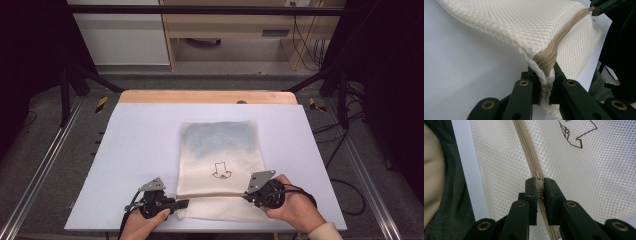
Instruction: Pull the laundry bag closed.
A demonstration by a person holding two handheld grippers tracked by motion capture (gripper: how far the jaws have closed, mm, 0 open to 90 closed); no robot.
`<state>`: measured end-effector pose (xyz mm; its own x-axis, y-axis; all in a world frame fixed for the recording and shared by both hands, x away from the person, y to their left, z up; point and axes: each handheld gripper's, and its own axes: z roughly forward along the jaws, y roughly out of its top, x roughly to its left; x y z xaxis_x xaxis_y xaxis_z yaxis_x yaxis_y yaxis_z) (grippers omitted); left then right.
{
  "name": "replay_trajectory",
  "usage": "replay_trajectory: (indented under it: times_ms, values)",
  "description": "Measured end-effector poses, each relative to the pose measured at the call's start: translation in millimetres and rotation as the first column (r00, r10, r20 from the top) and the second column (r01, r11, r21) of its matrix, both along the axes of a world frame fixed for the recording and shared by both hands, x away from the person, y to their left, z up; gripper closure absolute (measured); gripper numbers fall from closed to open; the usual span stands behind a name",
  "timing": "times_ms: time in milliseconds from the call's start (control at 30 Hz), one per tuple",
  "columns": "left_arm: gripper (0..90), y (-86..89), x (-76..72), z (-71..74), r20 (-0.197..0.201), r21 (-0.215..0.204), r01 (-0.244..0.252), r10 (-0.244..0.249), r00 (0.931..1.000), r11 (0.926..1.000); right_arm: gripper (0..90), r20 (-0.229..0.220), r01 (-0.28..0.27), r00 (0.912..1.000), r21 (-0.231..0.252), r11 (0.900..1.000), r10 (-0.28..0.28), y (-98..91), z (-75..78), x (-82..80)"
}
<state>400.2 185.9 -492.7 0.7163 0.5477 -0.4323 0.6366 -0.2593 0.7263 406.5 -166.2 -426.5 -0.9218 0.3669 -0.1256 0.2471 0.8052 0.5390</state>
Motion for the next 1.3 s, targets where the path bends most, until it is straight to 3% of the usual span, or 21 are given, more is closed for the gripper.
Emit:
replay_trajectory:
  times_ms: [400, 1300]
  values:
    - [83.0, 0.4, 0.2, -0.2, 0.001, 0.0, -0.002, 0.002, 1.0, 1.0, 82.1, 0.003, 0.028, 0.9996, 0.003, 0.9996, -0.028, -13.6, -0.2, -1.9]
    - [83.0, 0.8, 0.1, 0.0, 0.001, 0.0, -0.005, 0.005, 1.0, 1.0, 82.1, 0.003, 0.046, 0.9989, 0.011, 0.9989, -0.046, -24.3, -0.7, -2.9]
